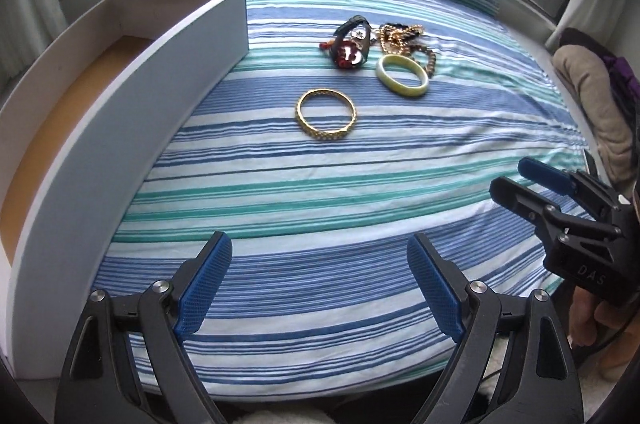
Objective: Organize jewelry
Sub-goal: 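Withdraw both grippers from the box back over the remaining jewelry, then grasp the gold chain bracelet with the left gripper while the right gripper grasps the pale jade bangle, then carry the bracelet and bangle into the box and open both grippers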
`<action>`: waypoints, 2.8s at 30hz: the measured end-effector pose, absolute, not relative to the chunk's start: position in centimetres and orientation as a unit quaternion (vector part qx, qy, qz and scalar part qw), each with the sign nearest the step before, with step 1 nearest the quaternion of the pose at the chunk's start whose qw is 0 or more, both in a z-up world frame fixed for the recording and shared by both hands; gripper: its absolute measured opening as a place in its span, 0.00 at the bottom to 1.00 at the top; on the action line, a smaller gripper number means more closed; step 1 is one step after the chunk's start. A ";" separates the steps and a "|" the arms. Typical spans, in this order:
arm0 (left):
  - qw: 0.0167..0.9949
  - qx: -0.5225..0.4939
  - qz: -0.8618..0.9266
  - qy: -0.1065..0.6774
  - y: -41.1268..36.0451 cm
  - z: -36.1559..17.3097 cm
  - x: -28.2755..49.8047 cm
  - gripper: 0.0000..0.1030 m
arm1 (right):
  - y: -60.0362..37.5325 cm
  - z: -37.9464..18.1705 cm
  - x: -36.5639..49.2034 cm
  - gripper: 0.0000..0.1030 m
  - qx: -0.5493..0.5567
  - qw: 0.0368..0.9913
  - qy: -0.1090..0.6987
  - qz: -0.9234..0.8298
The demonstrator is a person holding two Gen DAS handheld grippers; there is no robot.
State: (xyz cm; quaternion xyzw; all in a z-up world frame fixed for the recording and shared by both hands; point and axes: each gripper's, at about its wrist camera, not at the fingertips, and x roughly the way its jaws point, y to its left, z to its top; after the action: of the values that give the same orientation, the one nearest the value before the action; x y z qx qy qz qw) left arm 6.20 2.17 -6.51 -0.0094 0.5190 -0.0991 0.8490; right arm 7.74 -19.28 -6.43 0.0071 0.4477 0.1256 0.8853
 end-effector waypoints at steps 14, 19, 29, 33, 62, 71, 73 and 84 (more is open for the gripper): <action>0.856 0.001 -0.057 0.515 2.8 -6.9 6.8 0.87 | -19.2 -6.7 7.9 0.62 0.011 0.879 0.461 0.121; 0.854 0.002 -0.054 0.517 3.3 -7.2 6.8 0.87 | -18.7 -6.9 7.7 0.62 0.009 0.875 0.468 0.124; 0.839 -0.057 -0.089 0.534 4.9 -9.3 13.5 0.85 | -18.9 -7.9 8.1 0.62 0.015 0.866 0.484 0.124; 0.837 -0.032 -0.114 0.535 2.2 -10.8 17.2 0.77 | -19.7 -8.0 9.0 0.62 0.013 0.868 0.484 0.116; 0.838 -0.036 -0.100 0.535 4.0 -11.9 17.6 0.02 | -16.7 -12.2 24.3 0.10 -0.098 0.819 0.513 0.237; 0.867 -0.071 -0.066 0.489 9.5 -5.6 11.9 0.02 | -15.9 -6.0 18.3 0.10 -0.051 0.834 0.476 0.273; 0.874 -0.086 -0.049 0.475 12.0 -3.6 10.9 0.03 | -15.1 -3.9 18.0 0.10 -0.053 0.840 0.457 0.288; 0.878 -0.130 0.151 0.436 28.8 0.0 10.7 0.03 | 1.4 3.2 20.6 0.10 -0.094 0.822 0.363 0.429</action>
State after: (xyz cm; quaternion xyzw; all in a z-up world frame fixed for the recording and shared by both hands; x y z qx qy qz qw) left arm 10.70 28.80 -0.03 -0.1295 0.4356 0.1515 0.8778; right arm 20.64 1.37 3.24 -0.0939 0.3628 0.4287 0.8220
